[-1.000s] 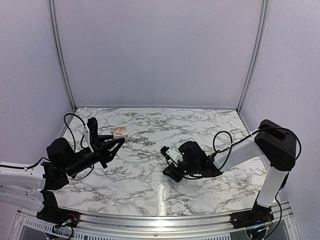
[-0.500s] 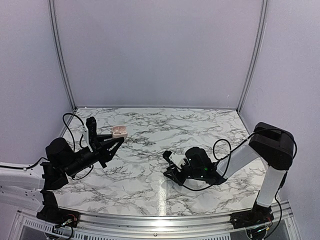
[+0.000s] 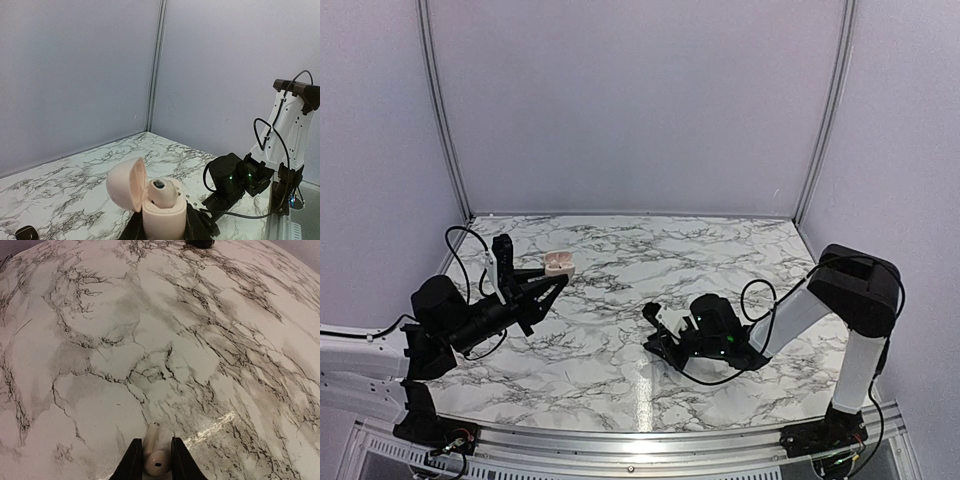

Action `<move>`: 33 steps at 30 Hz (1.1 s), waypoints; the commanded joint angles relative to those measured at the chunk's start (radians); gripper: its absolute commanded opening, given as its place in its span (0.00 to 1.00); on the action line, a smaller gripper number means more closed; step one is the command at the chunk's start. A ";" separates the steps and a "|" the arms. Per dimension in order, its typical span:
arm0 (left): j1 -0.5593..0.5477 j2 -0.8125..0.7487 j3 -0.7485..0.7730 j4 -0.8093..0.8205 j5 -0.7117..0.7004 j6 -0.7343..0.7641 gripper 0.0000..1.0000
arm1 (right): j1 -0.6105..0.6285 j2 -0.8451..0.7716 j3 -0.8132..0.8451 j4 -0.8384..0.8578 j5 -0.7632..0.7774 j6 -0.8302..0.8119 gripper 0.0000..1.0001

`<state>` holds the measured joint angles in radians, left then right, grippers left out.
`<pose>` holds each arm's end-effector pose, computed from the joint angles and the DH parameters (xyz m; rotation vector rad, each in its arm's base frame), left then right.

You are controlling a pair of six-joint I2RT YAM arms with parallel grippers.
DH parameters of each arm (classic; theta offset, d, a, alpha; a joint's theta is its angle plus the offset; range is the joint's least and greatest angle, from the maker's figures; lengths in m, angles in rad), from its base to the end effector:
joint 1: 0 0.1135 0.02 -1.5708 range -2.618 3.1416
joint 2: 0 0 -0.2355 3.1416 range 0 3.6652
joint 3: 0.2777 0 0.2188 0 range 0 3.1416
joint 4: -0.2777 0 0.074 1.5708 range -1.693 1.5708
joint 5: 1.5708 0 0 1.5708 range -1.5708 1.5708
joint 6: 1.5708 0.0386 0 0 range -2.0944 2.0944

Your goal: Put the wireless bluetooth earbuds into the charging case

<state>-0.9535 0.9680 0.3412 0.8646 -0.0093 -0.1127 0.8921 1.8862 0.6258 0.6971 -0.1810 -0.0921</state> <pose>0.1169 -0.1641 0.2592 0.5593 1.2712 -0.8918 0.1886 0.2450 0.0956 -1.1334 1.8820 0.6544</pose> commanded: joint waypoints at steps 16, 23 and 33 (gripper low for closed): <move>0.007 0.024 -0.048 0.056 0.158 0.159 0.00 | 0.022 -0.275 0.118 -0.466 -0.107 0.007 0.12; 0.002 0.021 -0.071 0.057 0.211 0.274 0.00 | 0.021 -0.483 0.304 -0.804 -0.210 0.056 0.12; -0.022 -0.022 -0.100 0.033 0.247 0.421 0.00 | 0.039 -0.525 0.547 -1.098 -0.380 0.086 0.12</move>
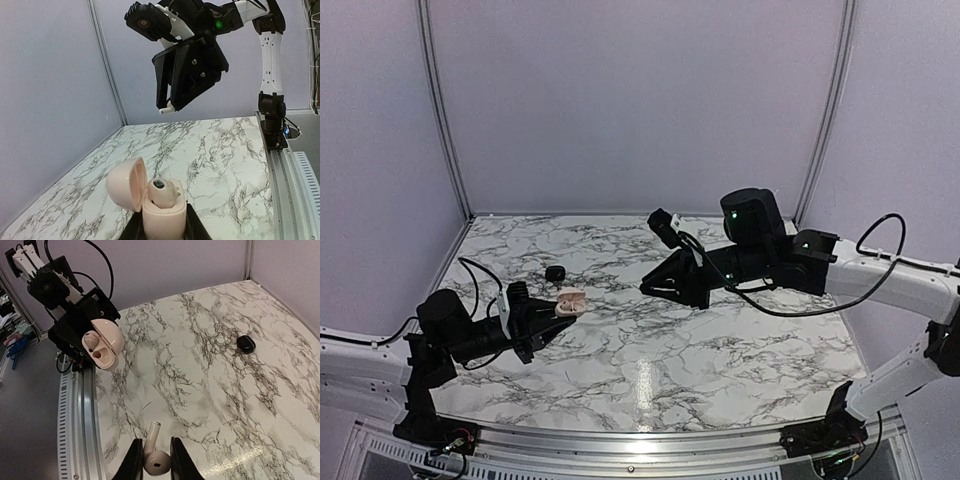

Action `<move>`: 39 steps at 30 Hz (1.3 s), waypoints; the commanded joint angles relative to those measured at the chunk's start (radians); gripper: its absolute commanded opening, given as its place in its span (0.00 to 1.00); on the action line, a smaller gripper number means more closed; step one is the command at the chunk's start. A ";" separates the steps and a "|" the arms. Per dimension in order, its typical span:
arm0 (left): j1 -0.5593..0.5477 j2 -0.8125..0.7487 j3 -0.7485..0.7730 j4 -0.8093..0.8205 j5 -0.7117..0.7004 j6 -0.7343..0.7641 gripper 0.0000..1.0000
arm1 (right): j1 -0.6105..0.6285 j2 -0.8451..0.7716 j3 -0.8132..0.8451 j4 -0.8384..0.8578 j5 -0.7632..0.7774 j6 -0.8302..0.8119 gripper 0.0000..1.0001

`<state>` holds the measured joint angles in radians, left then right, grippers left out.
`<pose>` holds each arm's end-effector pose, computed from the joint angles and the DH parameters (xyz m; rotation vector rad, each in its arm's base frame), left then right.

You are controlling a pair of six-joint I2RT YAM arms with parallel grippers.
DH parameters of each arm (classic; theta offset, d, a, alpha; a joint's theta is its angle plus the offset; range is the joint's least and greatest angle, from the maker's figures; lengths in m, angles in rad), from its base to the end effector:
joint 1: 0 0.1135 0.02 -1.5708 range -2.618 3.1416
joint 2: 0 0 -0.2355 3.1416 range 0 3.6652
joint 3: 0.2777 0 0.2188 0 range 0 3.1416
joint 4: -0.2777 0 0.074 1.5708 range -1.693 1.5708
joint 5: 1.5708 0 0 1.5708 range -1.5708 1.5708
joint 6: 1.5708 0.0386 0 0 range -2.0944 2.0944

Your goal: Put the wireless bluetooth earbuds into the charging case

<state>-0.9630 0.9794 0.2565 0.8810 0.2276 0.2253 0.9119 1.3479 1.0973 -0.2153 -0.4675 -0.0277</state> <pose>0.1050 -0.1662 0.2324 0.9718 1.0917 -0.7666 0.1599 0.2349 0.3004 -1.2357 1.7474 1.0142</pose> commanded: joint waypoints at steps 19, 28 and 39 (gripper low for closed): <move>-0.107 -0.020 -0.013 -0.067 -0.091 0.271 0.00 | 0.083 0.170 0.353 -0.417 -0.300 0.085 0.11; -0.146 -0.021 -0.014 -0.074 -0.157 0.336 0.00 | 0.102 0.219 0.347 -0.359 -0.390 0.196 0.11; -0.185 -0.004 -0.004 -0.087 -0.209 0.398 0.00 | 0.103 0.295 0.364 -0.364 -0.428 0.237 0.11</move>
<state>-1.1339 0.9703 0.2436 0.7994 0.0483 0.5900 1.0107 1.6135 1.4273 -0.5774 -0.8722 0.1898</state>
